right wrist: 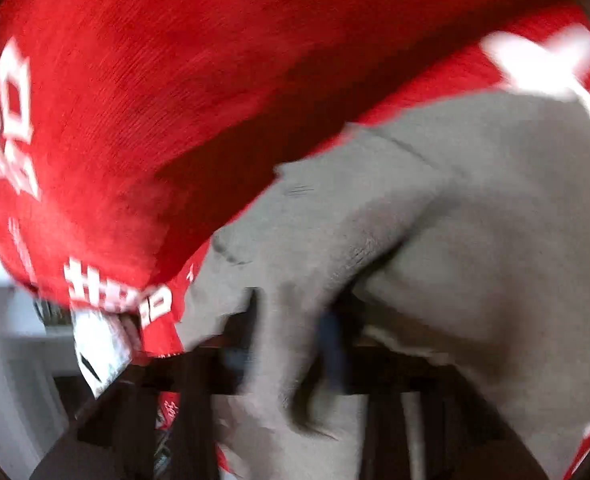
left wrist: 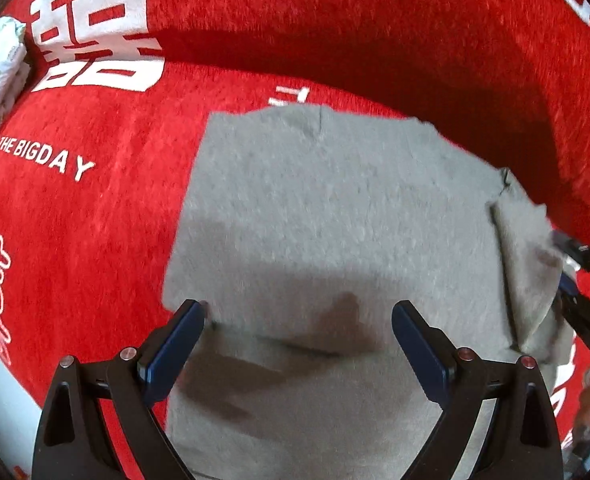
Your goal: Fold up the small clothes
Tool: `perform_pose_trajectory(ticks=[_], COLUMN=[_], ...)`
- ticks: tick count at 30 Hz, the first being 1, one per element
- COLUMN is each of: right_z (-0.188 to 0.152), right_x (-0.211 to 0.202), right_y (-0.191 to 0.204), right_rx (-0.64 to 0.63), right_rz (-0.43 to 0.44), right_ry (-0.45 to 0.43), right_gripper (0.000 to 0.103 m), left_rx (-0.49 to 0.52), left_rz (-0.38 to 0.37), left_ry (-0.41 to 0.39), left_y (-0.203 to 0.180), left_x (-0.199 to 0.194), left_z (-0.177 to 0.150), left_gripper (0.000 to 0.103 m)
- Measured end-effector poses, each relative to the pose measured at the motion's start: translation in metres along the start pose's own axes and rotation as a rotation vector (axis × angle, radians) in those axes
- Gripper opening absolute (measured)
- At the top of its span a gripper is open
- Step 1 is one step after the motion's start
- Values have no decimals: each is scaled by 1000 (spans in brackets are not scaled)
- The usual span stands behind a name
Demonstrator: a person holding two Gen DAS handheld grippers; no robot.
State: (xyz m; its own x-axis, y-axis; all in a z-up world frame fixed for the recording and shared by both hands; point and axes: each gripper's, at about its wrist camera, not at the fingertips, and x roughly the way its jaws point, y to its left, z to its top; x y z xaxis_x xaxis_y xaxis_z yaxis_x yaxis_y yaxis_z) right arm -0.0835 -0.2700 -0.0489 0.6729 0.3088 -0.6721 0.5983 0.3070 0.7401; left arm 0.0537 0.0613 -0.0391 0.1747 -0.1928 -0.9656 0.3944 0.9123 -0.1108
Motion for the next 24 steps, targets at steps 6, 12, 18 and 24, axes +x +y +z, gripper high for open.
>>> perform_pose_trajectory(ticks=[6, 12, 18, 24], right_z=[-49, -98, -92, -85], right_x=[40, 77, 34, -22], right_y=[88, 97, 58, -7], right_rx=[-414, -593, -423, -155], right_rz=[6, -172, -130, -80], right_ry=[148, 321, 266, 200], right_gripper=[14, 17, 57, 57], left_rx=[-86, -183, -124, -85], left_rz=[-202, -299, -290, -373], left_ry=[-10, 35, 66, 148], left_y=[22, 33, 13, -16], left_x=[-4, 12, 21, 35], left_z=[18, 22, 22, 30], left_gripper=[96, 96, 96, 96])
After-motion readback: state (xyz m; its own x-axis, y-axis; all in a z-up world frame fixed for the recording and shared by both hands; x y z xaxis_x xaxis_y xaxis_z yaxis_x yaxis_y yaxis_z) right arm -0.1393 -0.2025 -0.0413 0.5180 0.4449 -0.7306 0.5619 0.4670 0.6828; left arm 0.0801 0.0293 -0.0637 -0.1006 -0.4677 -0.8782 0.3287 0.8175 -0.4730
